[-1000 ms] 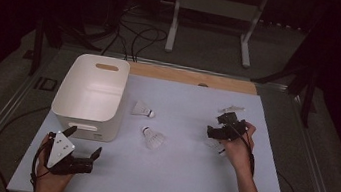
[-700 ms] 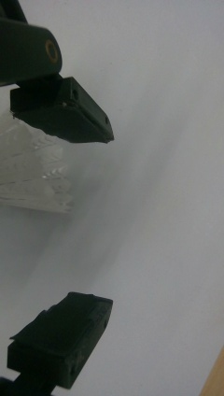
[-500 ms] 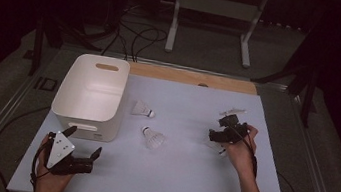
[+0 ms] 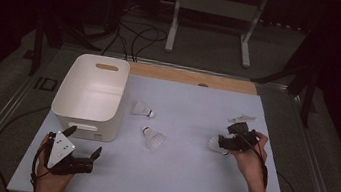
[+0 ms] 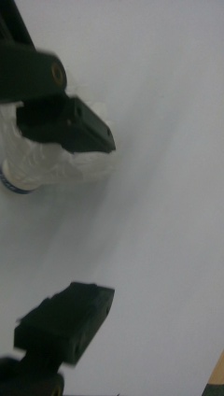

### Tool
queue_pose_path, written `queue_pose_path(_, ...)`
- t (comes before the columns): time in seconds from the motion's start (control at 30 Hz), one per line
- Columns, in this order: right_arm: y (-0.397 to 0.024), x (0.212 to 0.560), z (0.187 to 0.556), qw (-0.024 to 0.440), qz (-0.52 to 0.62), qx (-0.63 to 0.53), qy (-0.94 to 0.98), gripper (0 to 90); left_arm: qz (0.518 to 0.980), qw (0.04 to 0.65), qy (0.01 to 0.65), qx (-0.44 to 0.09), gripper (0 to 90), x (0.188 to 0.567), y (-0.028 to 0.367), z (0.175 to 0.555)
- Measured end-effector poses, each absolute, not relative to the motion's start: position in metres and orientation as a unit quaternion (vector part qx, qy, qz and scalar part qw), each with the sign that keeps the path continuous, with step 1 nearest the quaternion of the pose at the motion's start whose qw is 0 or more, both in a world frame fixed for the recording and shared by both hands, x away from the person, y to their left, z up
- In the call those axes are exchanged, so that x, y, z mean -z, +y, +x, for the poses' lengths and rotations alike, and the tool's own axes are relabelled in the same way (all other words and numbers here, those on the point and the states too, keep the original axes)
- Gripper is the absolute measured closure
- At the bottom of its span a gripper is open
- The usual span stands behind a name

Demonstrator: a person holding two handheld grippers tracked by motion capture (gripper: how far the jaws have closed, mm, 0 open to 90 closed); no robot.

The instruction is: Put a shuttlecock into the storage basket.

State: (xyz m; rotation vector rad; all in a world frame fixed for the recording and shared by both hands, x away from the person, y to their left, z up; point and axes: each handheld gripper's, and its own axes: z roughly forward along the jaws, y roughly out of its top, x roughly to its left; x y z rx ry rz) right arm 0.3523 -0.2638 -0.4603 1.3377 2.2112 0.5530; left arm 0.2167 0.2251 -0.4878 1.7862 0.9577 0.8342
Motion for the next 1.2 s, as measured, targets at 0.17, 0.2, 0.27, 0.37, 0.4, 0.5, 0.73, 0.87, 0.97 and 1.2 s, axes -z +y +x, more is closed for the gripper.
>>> queue_pose_path(0.17,-0.272,0.460,0.344,0.243,0.494,-0.195,0.811,43.5,0.725,0.457,0.388,-0.339,0.0,0.488,0.224,0.217)
queue_pose_path(0.2,-0.274,0.460,0.343,0.238,0.496,-0.194,0.812,45.9,0.725,0.457,0.388,-0.339,0.0,0.488,0.224,0.217)
queue_pose_path(0.27,-0.278,0.462,0.340,0.225,0.503,-0.195,0.812,54.5,0.725,0.457,0.388,-0.339,0.0,0.488,0.225,0.217)
queue_pose_path(0.37,-0.281,0.463,0.340,0.217,0.508,-0.200,0.809,60.4,0.724,0.457,0.389,-0.340,0.0,0.488,0.225,0.217)
queue_pose_path(0.4,-0.282,0.464,0.338,0.210,0.510,-0.203,0.809,66.4,0.724,0.457,0.389,-0.340,0.0,0.488,0.225,0.217)
queue_pose_path(0.5,-0.283,0.464,0.338,0.202,0.512,-0.203,0.810,72.2,0.724,0.457,0.389,-0.340,0.0,0.488,0.225,0.217)
queue_pose_path(0.73,-0.284,0.459,0.336,0.201,0.514,-0.217,0.805,86.7,0.723,0.457,0.390,-0.341,0.0,0.488,0.225,0.217)
queue_pose_path(0.87,-0.281,0.455,0.336,0.202,0.508,-0.224,0.806,88.9,0.723,0.457,0.389,-0.341,0.0,0.488,0.225,0.216)
queue_pose_path(0.97,-0.278,0.452,0.336,0.208,0.504,-0.230,0.806,89.0,0.723,0.457,0.390,-0.342,0.0,0.488,0.225,0.216)
queue_pose_path(1.2,-0.272,0.445,0.338,0.213,0.498,-0.247,0.803,89.0,0.724,0.457,0.389,-0.341,0.0,0.488,0.225,0.216)
